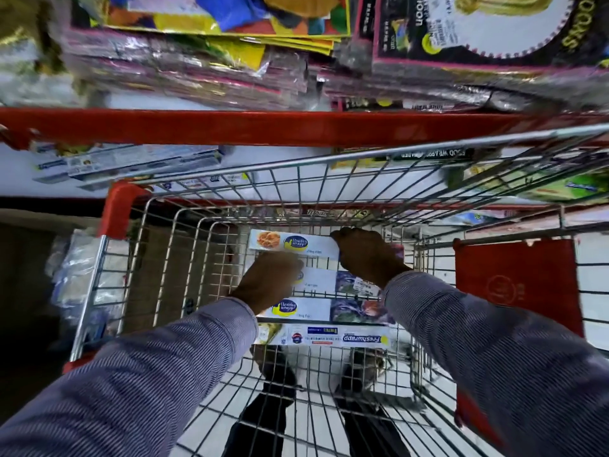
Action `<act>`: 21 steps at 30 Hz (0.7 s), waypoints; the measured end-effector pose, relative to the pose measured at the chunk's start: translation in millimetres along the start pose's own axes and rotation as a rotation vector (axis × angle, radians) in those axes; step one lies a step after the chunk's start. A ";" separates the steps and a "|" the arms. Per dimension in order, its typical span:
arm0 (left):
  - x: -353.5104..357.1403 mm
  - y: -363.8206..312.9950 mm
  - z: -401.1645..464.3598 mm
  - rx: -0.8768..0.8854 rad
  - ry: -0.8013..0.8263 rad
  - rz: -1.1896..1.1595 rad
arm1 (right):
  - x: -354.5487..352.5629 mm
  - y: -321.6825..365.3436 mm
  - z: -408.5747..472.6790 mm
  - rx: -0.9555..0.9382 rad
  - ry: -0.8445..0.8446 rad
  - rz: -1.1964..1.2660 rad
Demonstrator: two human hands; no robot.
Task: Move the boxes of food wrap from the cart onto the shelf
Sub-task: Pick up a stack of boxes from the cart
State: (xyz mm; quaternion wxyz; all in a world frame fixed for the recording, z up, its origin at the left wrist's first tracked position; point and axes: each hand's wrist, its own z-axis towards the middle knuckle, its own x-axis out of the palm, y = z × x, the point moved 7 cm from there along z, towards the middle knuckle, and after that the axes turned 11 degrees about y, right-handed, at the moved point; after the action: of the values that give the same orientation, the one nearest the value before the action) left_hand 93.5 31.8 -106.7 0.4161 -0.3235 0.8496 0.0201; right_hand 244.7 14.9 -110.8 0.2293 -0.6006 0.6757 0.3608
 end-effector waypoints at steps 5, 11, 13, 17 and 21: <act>-28.3 -6.9 -27.3 -0.017 -0.072 -0.009 | -28.7 9.8 -26.1 0.003 -0.093 -0.195; -110.9 -23.5 -136.9 -0.100 -0.216 -0.163 | -121.0 37.2 -102.7 -0.047 -0.191 -0.203; -144.0 -35.4 -179.6 -0.104 -0.256 -0.146 | -161.8 51.0 -136.6 -0.083 -0.233 -0.171; -214.1 -55.3 -249.8 -0.050 -0.352 -0.010 | -243.0 82.5 -199.5 -0.189 -0.281 -0.212; -296.2 -77.3 -319.6 -0.061 -0.519 0.137 | -340.9 108.6 -266.4 -0.214 -0.379 -0.237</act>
State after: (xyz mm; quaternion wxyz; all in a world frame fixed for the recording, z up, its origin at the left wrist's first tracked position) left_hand 47.1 31.6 333.4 0.6079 -0.2617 0.7332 0.1560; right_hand 230.6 33.9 334.6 0.3279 -0.6181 0.5033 0.5070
